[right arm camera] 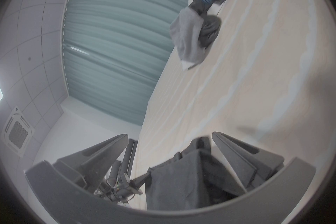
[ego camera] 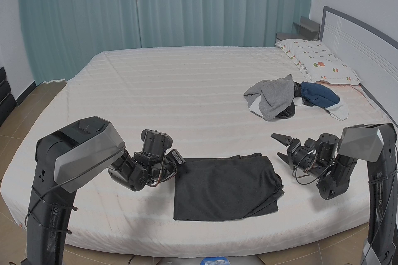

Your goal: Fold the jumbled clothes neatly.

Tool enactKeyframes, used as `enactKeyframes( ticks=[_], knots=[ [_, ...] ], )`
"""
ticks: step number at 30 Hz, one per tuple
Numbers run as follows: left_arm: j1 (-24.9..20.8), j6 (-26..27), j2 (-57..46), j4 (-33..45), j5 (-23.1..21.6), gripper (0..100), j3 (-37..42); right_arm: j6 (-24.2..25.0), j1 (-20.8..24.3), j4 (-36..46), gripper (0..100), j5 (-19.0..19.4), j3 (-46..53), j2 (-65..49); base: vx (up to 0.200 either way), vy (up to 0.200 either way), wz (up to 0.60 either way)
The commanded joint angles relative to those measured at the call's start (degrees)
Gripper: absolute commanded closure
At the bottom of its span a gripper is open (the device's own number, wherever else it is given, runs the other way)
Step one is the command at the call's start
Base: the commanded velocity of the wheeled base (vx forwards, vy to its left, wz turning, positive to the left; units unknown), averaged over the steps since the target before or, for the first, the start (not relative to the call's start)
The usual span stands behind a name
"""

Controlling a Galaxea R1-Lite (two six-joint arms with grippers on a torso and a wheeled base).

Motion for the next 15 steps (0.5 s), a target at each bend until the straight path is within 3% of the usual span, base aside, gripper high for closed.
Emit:
enactKeyframes(
  ticks=[1,4,9,15],
  knots=[
    [0.0,0.0,-0.1,0.0,0.0,100,0.1,-0.4,-0.6,-0.8,0,0.2,0.4,0.2,0.000,0.000,0.00],
    [0.0,0.0,-0.1,0.0,0.0,100,0.1,-2.1,0.0,-0.7,0,0.4,2.2,0.1,0.000,0.000,0.00],
    [0.1,0.0,0.0,0.0,0.0,100,0.0,-9.5,0.1,-0.7,0,1.2,10.2,-4.7,0.000,0.000,0.00],
    [0.2,0.0,0.1,0.0,0.1,100,0.0,-11.5,2.2,-0.6,0,7.6,21.5,-12.4,0.000,0.000,0.00]
  ],
)
